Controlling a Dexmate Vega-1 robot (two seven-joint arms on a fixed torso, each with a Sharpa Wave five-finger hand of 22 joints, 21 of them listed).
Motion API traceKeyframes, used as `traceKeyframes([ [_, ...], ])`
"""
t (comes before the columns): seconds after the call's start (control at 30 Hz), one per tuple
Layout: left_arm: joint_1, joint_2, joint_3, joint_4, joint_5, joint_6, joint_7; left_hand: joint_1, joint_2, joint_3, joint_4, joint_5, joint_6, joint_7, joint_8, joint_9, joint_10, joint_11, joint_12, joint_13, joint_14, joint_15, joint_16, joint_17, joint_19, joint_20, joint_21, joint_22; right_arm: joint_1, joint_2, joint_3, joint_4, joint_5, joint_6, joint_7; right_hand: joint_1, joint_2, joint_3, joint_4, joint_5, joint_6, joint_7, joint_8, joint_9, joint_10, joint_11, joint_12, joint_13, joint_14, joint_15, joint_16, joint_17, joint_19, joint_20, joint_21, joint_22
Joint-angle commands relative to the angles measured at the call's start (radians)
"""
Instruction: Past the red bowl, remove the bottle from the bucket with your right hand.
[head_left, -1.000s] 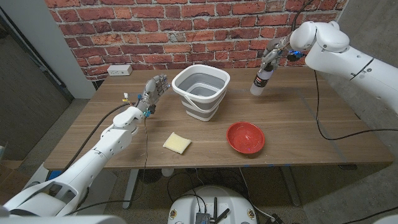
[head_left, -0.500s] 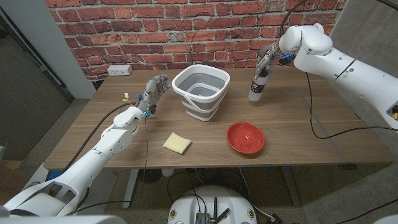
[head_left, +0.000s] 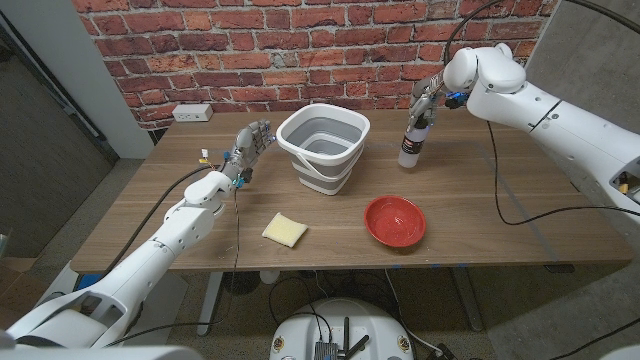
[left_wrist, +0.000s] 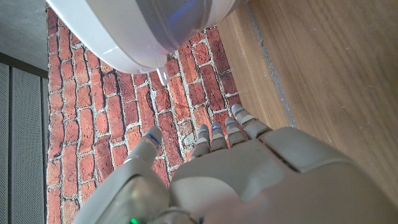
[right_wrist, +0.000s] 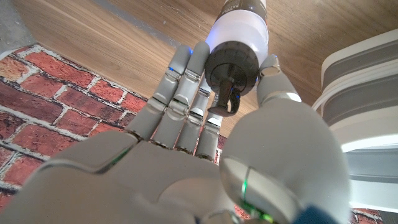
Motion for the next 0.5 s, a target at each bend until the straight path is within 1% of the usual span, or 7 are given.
traceKeyframes([
  [0.03,0.002,0.003,0.003,-0.012,0.0,0.021,0.013,-0.011,0.056,0.008,0.003,0.0,0.012,0.0,0.001,0.005,0.006,0.001,0.004,0.005,0.003,0.004,0.001,0.002,0.006,-0.041,-0.001,0.003,0.007,0.027,-0.012,0.038,-0.018,0.036,0.018,0.111,0.104,0.002,0.0,0.003,0.024,-0.023,0.004,0.009,0.094,-0.095,-0.003,0.003,-0.007,-0.074,-0.01,0.002,-0.01,-0.11,0.007,0.002],
  [0.2,0.005,-0.002,0.002,-0.005,-0.004,0.013,0.007,-0.011,0.057,0.009,0.004,0.0,0.012,0.001,0.001,0.005,0.005,0.001,0.004,0.005,0.003,0.003,0.001,0.002,0.006,-0.041,-0.001,0.003,0.017,0.038,-0.025,0.056,-0.035,0.054,0.028,0.116,0.103,0.002,-0.002,0.003,0.02,-0.022,0.002,0.01,0.085,-0.094,-0.009,0.007,-0.012,-0.076,-0.014,0.004,-0.019,-0.11,0.009,0.001],
  [0.27,0.006,-0.004,0.002,-0.003,-0.007,0.012,0.006,-0.011,0.057,0.009,0.004,0.0,0.011,-0.001,0.0,0.005,0.006,0.002,0.004,0.005,0.003,0.002,0.001,0.002,0.006,-0.041,-0.001,0.003,0.021,0.043,-0.031,0.064,-0.044,0.057,0.035,0.118,0.102,0.002,-0.003,0.003,0.018,-0.027,0.001,0.01,0.083,-0.094,-0.011,0.007,-0.015,-0.076,-0.016,0.004,-0.021,-0.111,0.011,0.001],
  [0.37,0.005,0.0,0.004,-0.006,-0.006,0.02,0.008,-0.011,0.057,0.01,0.004,0.0,0.012,0.0,0.001,0.005,0.006,0.001,0.004,0.005,0.003,0.003,0.001,0.002,0.006,-0.041,-0.001,0.003,0.023,0.049,-0.031,0.077,-0.045,0.068,0.037,0.12,0.1,0.0,-0.004,0.002,0.014,-0.027,0.0,0.01,0.069,-0.097,-0.02,0.009,-0.02,-0.076,-0.02,0.006,-0.028,-0.11,0.012,0.0],
  [0.5,0.002,0.001,0.004,-0.006,-0.002,0.024,0.013,-0.011,0.058,0.01,0.004,0.0,0.012,0.0,0.0,0.005,0.006,0.001,0.004,0.005,0.003,0.003,0.001,0.002,0.006,-0.041,-0.001,0.003,0.027,0.056,-0.036,0.091,-0.053,0.082,0.038,0.118,0.097,-0.002,-0.002,0.002,0.012,-0.029,-0.001,0.01,0.066,-0.096,-0.023,0.011,-0.026,-0.074,-0.024,0.006,-0.033,-0.109,0.014,0.0],
])
